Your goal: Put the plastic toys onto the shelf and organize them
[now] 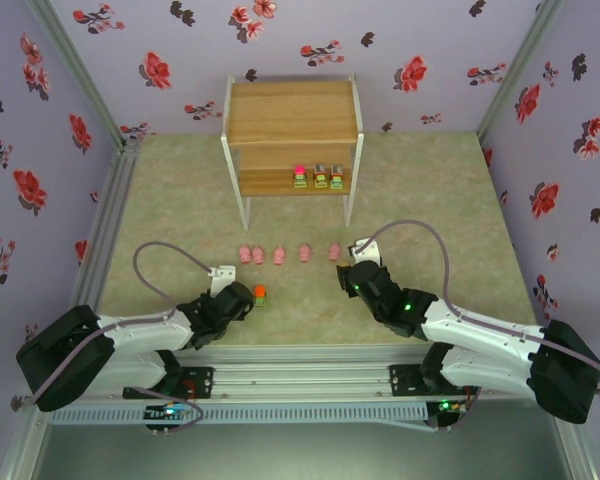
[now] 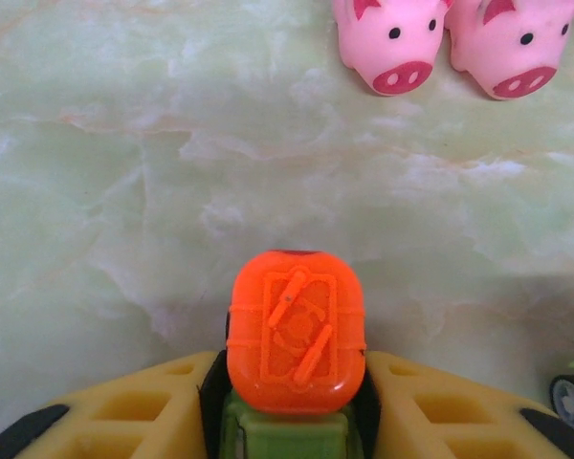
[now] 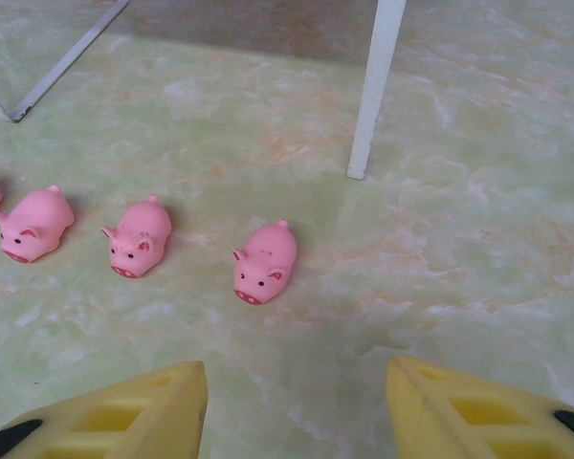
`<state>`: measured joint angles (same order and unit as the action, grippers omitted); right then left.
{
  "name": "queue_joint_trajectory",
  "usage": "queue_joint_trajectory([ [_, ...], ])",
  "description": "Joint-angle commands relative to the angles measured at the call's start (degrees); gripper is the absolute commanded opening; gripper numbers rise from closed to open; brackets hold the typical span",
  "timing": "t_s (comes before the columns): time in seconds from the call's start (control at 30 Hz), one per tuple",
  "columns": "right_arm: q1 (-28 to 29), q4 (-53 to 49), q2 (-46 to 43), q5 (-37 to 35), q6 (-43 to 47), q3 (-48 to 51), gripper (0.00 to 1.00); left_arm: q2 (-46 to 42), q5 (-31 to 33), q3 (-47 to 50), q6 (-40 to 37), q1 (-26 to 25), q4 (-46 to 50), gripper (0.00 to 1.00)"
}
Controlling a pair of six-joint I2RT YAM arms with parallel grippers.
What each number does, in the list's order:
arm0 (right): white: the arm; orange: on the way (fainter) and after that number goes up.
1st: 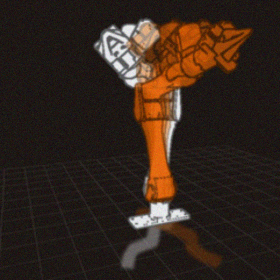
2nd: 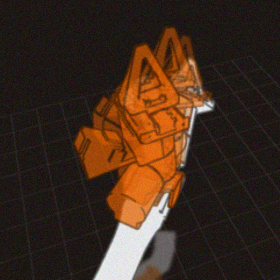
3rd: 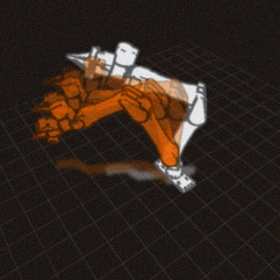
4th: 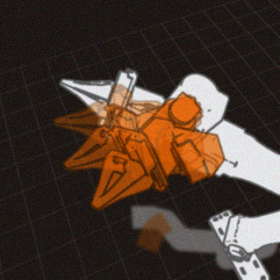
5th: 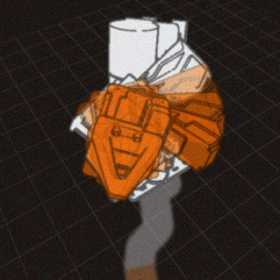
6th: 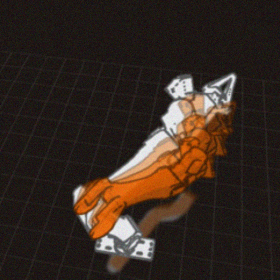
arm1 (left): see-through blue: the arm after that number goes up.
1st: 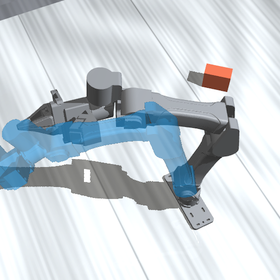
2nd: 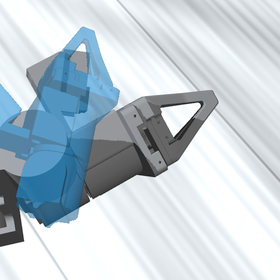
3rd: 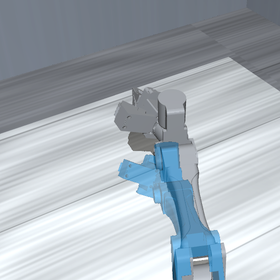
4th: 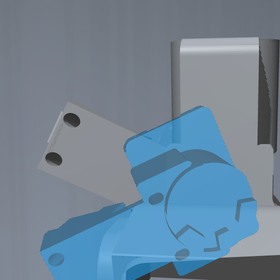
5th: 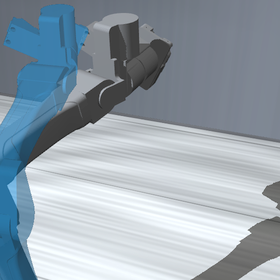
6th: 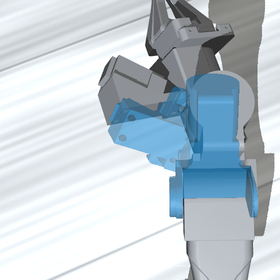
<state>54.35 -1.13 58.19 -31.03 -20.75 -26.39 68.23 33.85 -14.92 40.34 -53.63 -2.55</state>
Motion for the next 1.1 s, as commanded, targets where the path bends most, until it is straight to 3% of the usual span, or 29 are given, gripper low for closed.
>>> queue_joint_trajectory([
  [0.0, -0.3, 0.4, 0.2, -0.2, 0.1, 0.1, 0.34, -0.7, 1.0, 0.4, 1.3, 0.5, 2.3, 0.41],
  [0.37, -0.4, 0.3, 0.3, -0.5, 0.0, 0.0, 0.34, -3.7, 0.9, -1.0, 1.0, 0.4, 5.4, 0.29],
  [0.73, -0.4, 0.4, -0.2, -1.0, -0.2, 0.1, 0.34, -9.6, 1.0, -7.1, -0.3, 0.2, 13.9, 0.26],
  [1.07, -1.2, 2.1, 0.7, -0.4, -0.1, 0.0, 0.32, -6.4, 1.5, -16.3, -2.6, 0.1, 17.6, 0.25],
])
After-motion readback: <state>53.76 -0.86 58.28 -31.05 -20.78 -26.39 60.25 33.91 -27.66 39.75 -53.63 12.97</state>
